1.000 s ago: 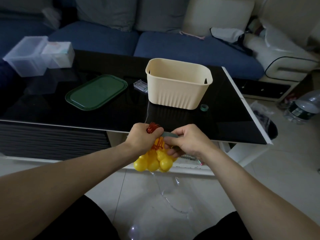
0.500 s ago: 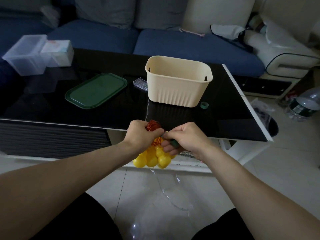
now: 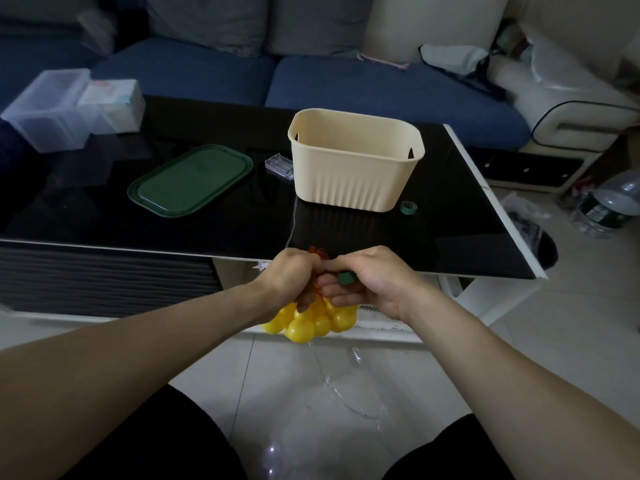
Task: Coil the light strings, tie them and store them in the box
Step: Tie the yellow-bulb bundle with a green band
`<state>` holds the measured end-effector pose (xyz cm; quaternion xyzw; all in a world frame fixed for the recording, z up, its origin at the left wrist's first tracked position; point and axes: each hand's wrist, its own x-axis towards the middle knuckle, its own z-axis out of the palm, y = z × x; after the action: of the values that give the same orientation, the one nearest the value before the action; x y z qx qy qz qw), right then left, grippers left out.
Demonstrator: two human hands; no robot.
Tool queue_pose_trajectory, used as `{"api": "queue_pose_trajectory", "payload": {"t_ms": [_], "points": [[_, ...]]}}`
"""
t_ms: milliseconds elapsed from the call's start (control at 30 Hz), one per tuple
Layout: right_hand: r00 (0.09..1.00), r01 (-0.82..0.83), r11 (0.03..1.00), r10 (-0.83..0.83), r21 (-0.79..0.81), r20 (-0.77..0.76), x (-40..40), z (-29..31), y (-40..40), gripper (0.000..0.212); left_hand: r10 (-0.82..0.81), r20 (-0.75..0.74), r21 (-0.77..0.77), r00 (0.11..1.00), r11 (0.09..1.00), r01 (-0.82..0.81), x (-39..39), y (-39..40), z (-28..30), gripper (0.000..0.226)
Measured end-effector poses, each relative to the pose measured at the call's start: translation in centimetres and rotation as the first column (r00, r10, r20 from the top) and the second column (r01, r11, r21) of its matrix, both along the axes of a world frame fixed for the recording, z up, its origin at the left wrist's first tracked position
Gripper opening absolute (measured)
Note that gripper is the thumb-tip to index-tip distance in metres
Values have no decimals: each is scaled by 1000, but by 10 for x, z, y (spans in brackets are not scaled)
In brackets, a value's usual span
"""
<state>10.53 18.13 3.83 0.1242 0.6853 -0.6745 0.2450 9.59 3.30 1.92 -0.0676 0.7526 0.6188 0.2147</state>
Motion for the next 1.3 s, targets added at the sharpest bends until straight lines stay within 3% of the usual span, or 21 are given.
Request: {"api": "queue_pose_trajectory", "payload": {"t_ms": [100,300,533,733,967,1300], "points": [[1000,-13,999,13,37,-11,-1,-3,3,14,-49,21,24,999,999,48,-3,0,-3,24],[998,-18,982,27,188,-50,-2,-8,1,16,-159,43,-41,986,986,160,-4,2,-3,32],[999,-41,984,39,173,16,-3,-8,5,15,-254,136,45,958,967,250,0,-6,2,35],[993,2,999,-7,37,119,-3,-2,8,9,-340,118,89,933,940,331,-1,-16,4,28],[975,61,991,-34,-118,219,-3,-2,4,12,-293,122,191,948,945,267,-4,-26,2,22],[965,-75,965,134,-251,224,-3,-1,-3,17,-263,77,141,962,958,251,-5,-38,7,13]]}}
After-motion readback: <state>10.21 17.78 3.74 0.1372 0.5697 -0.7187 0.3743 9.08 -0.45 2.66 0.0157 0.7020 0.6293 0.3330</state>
